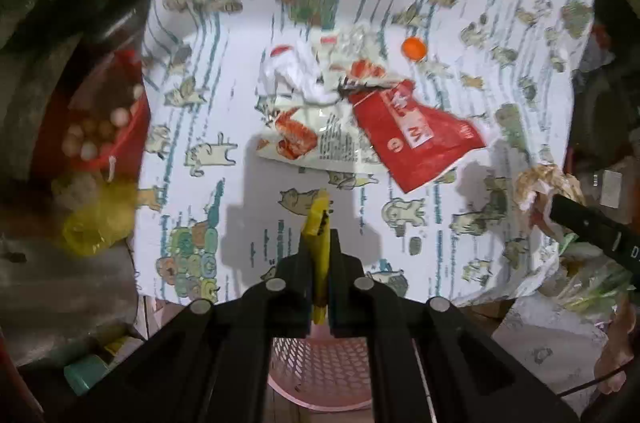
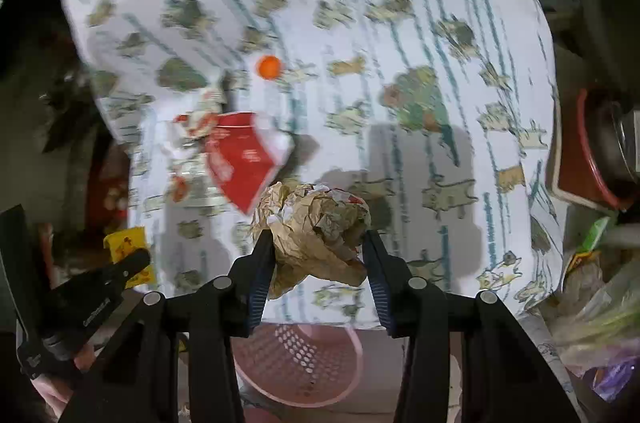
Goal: Collect trash
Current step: 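Carry both held items down over the pink basket and open both tools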
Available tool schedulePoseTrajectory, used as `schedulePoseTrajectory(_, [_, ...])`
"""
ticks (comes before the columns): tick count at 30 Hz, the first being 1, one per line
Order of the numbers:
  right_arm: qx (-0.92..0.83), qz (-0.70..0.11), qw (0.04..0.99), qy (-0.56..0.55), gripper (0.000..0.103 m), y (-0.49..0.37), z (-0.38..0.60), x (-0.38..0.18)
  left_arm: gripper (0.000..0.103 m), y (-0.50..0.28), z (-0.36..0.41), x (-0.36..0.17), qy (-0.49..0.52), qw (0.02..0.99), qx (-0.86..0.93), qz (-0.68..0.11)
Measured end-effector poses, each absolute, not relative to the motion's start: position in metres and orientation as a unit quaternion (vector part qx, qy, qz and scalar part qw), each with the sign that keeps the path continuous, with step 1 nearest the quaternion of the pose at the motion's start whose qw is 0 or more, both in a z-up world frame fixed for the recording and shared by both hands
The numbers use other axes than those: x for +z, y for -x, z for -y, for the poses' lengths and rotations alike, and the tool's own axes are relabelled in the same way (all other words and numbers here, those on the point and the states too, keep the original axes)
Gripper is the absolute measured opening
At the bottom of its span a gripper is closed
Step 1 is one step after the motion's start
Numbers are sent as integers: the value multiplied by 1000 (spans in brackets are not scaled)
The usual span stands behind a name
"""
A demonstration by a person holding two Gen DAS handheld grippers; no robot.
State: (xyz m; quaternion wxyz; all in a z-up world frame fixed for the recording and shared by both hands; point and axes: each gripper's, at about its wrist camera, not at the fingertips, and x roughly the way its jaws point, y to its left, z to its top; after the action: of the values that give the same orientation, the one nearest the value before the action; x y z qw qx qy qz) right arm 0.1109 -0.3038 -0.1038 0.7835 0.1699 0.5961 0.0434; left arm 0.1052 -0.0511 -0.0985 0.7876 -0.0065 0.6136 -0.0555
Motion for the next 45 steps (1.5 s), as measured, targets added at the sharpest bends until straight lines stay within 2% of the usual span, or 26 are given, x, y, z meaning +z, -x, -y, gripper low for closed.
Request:
schedulePoseTrajectory(2, [48, -591, 789, -160, 47, -104, 296, -94, 5, -97, 45, -85, 1, 797, -57, -601])
schedulePoseTrajectory(10, [76, -593, 798, -77, 47, -60, 248, -83, 5, -84, 52, -96, -16, 792, -69, -606])
schedulePoseTrajectory(27, [108, -673, 731, -39, 47, -24, 195, -191, 6, -43, 45, -200, 15, 654, -121, -747])
schedulePoseTrajectory(33, [105, -700, 702, -80, 47, -20, 190, -238, 6, -37, 47, -249, 10, 620, -111, -776])
schedulePoseTrajectory(38, [78, -713, 696, -44, 47, -20, 186, -266, 8, -26, 63, -273, -48, 615, -101, -781])
schedulePoseTrajectory(42, [85, -719, 688, -57, 47, -16, 188, -275, 13, -19, 64, -284, -64, 599, -94, -792])
schedulePoseTrajectory(43, [86, -719, 688, -52, 47, -15, 187, -275, 17, -18, 64, -285, -65, 597, -94, -794])
schedulePoseTrajectory(44, [88, -718, 689, -48, 48, -13, 186, -276, 23, -18, 64, -285, -65, 596, -94, -795])
schedulePoseTrajectory(45, [91, -717, 690, -48, 48, -12, 185, -276, 47, -18, 65, -284, -65, 596, -91, -795])
